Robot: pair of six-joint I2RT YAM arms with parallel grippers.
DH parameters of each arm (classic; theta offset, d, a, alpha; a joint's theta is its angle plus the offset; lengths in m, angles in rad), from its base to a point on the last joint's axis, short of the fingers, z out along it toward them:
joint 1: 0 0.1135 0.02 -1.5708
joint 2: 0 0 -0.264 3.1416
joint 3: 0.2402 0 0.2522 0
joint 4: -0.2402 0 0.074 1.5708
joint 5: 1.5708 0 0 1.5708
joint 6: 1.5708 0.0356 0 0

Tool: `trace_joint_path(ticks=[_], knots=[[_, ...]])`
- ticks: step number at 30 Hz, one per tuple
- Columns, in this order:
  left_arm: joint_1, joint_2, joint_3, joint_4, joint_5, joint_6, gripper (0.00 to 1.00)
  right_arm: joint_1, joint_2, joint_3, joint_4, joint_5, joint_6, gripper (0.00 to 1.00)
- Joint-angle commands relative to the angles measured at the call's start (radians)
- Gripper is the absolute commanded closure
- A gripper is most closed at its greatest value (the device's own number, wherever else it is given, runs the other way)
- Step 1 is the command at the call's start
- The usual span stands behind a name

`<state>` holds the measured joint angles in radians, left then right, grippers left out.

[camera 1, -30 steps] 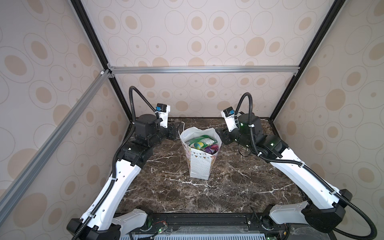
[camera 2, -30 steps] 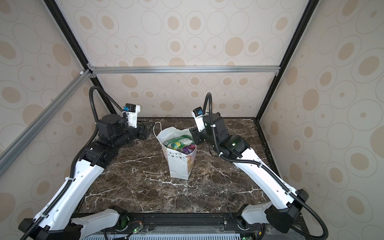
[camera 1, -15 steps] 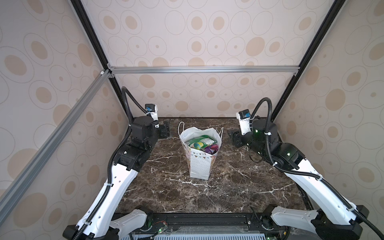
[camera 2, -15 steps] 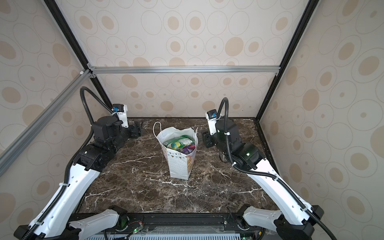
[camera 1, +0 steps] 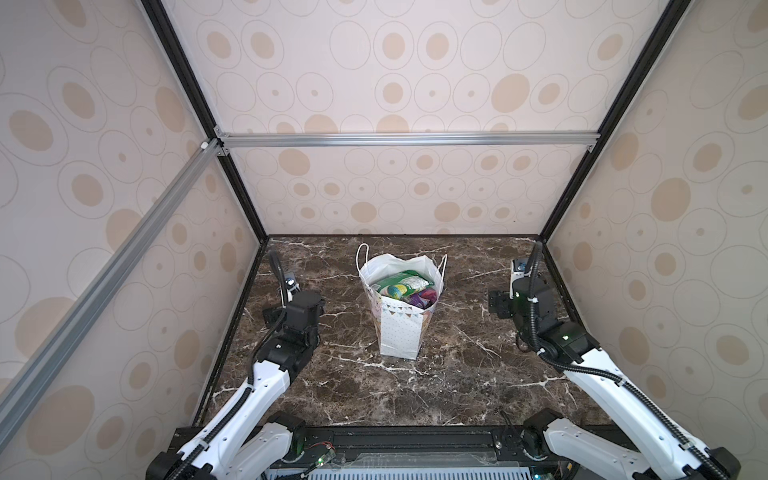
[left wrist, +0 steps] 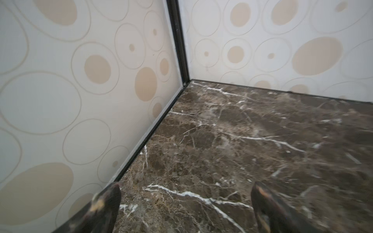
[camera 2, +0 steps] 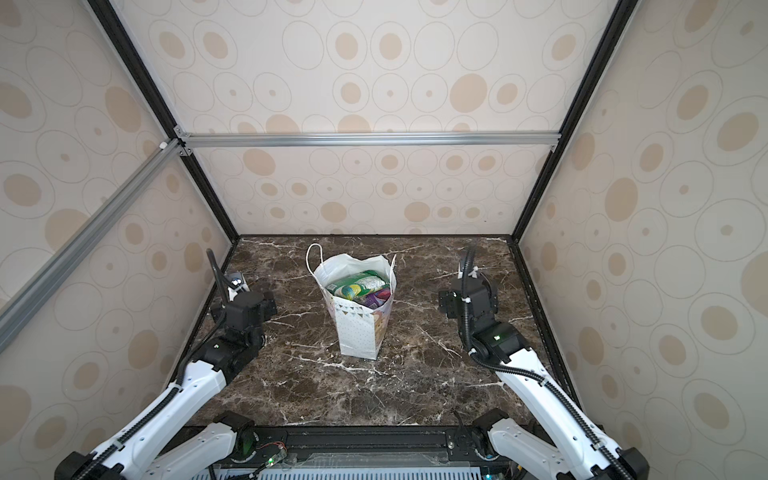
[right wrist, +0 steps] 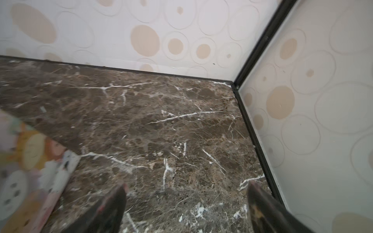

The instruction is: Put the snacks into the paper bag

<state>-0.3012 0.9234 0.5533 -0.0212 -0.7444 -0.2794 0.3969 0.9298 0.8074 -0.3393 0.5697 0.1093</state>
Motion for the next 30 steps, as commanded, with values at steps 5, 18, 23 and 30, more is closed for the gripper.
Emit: trace_joint_path(ticks=[5,18,23,30], knots=[[0.22,0.024,-0.327,0.703,0.147,0.062,0.0,-0.214,0.044,-0.428,0.656,0.031,0.0,0.01],[0.246,0.451,-0.369,1.245,0.501,0.232,0.0,-0.252,0.428,-0.504,1.227,-0.192,-0.129,0.0],[0.248,0.647,-0.304,1.309,0.531,0.243,0.0,-0.263,0.576,-0.528,1.38,-0.227,-0.129,0.0],[0.251,0.629,-0.316,1.3,0.527,0.235,0.0,-0.287,0.63,-0.429,1.265,-0.222,-0.106,0.0]])
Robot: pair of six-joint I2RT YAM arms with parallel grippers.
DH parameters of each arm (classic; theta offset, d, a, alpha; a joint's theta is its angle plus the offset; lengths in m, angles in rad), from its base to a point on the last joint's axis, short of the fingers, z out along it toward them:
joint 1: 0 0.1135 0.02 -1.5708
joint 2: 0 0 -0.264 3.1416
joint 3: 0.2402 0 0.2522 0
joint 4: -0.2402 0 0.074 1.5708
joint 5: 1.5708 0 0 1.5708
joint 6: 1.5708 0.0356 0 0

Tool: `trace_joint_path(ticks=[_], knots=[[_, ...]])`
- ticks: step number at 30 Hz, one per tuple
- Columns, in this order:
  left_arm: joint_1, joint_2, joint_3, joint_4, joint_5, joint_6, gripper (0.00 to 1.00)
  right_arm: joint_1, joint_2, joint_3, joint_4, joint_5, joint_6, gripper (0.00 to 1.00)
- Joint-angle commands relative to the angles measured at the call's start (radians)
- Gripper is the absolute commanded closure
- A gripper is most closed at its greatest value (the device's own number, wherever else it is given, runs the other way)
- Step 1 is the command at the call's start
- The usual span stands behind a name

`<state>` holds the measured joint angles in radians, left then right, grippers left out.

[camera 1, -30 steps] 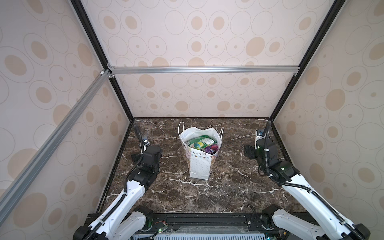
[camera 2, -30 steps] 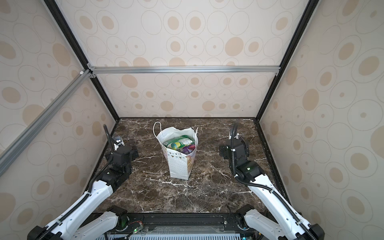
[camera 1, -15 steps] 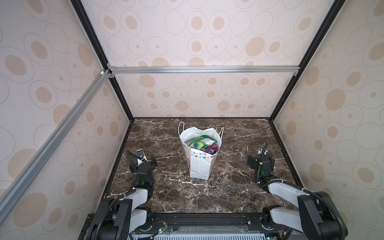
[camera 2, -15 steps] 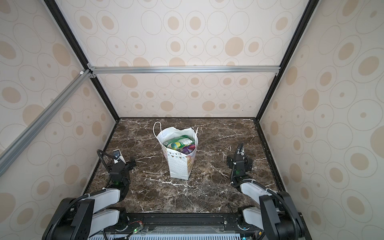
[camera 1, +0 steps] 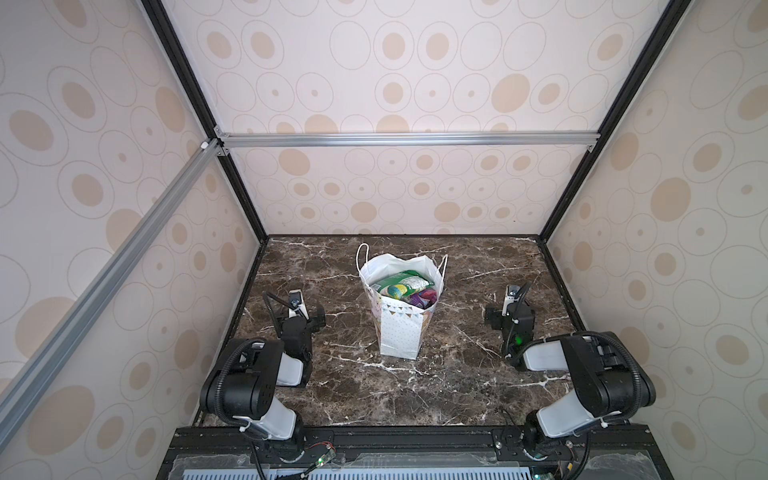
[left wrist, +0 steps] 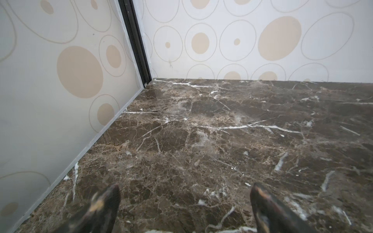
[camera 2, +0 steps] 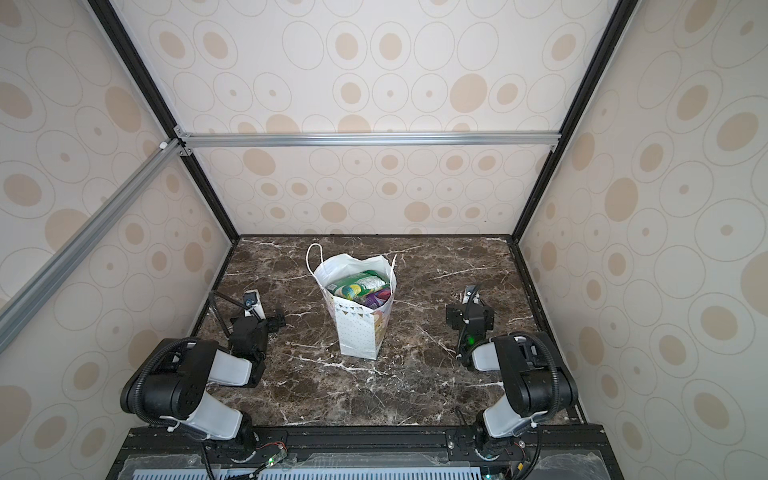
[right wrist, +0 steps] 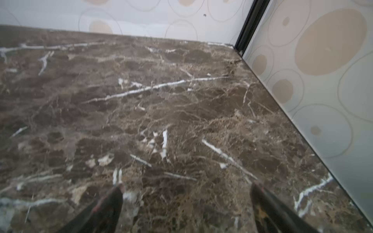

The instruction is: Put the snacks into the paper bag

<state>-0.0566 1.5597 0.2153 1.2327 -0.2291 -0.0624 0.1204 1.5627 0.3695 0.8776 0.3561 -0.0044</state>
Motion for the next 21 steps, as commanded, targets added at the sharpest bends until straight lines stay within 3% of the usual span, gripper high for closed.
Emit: trace_joint_path(ticks=[1,3,21], knots=[[0.006,-0.002,0.022,0.061,0.009,0.019,0.0,-0.01,-0.009,0.018,0.019,-0.005,0.01,0.0],[0.006,-0.003,0.021,0.057,0.01,0.019,0.0,-0.011,-0.024,0.032,-0.039,-0.013,0.023,0.01],[0.005,-0.005,0.027,0.042,0.013,0.018,0.0,-0.011,-0.018,0.029,-0.02,-0.009,0.018,0.0]])
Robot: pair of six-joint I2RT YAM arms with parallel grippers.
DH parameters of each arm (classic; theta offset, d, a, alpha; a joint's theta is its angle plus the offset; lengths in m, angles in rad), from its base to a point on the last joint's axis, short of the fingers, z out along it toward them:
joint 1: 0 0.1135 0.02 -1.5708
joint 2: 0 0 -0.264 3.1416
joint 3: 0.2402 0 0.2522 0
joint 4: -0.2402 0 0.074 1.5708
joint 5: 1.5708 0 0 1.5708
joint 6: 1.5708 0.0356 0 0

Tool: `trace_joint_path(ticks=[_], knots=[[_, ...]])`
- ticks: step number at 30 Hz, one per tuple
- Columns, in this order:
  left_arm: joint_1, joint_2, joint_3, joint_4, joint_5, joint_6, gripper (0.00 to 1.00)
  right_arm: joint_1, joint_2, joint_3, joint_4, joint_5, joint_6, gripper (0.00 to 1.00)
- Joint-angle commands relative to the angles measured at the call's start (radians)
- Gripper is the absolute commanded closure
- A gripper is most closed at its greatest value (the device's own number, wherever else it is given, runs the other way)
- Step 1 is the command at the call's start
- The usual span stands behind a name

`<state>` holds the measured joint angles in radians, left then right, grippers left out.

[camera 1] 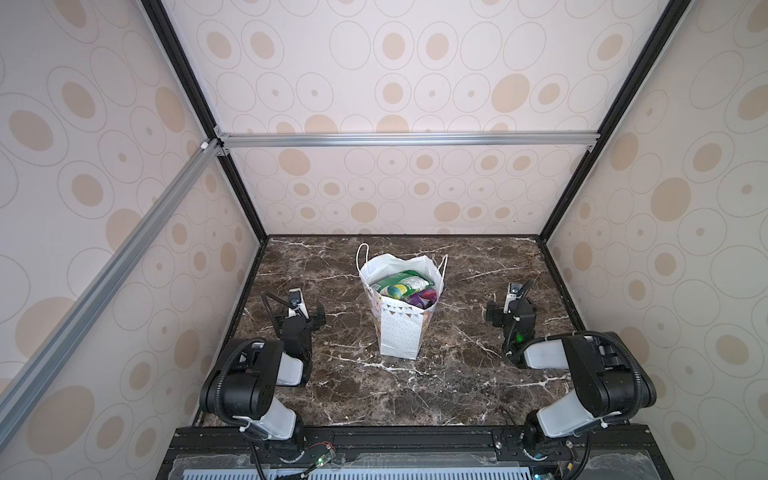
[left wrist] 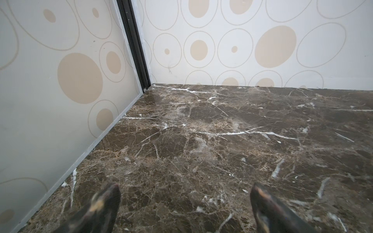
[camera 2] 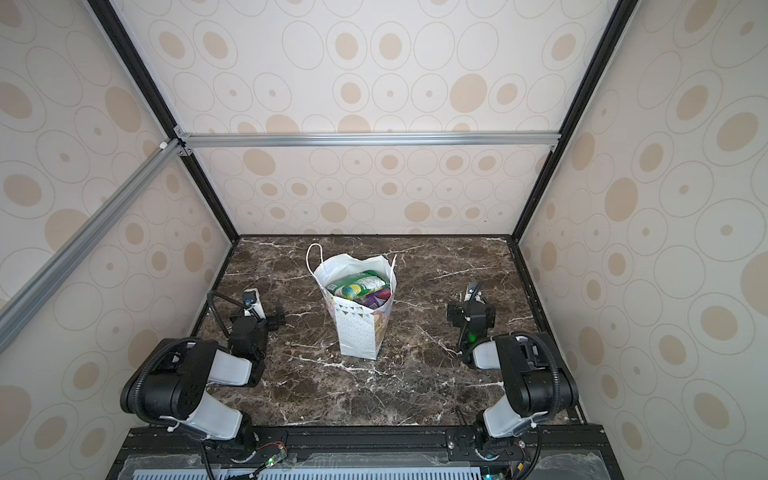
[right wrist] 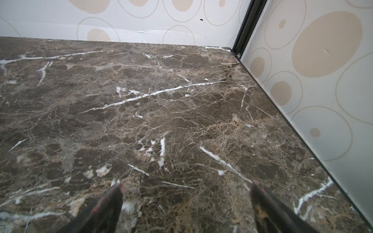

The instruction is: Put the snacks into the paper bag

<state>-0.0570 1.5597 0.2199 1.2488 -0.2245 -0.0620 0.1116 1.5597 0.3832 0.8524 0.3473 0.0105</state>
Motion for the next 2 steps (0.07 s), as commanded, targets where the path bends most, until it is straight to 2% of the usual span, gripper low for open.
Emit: trace_joint_path(ticks=[1,2], knots=[[0.006,-0.004,0.021,0.03,0.008,0.018,0.0,-0.002,-0.016,0.015,0.005,0.0,0.003,0.0],[0.006,-0.004,0.021,0.029,0.008,0.018,0.0,-0.002,-0.016,0.015,0.005,-0.001,0.003,0.0]])
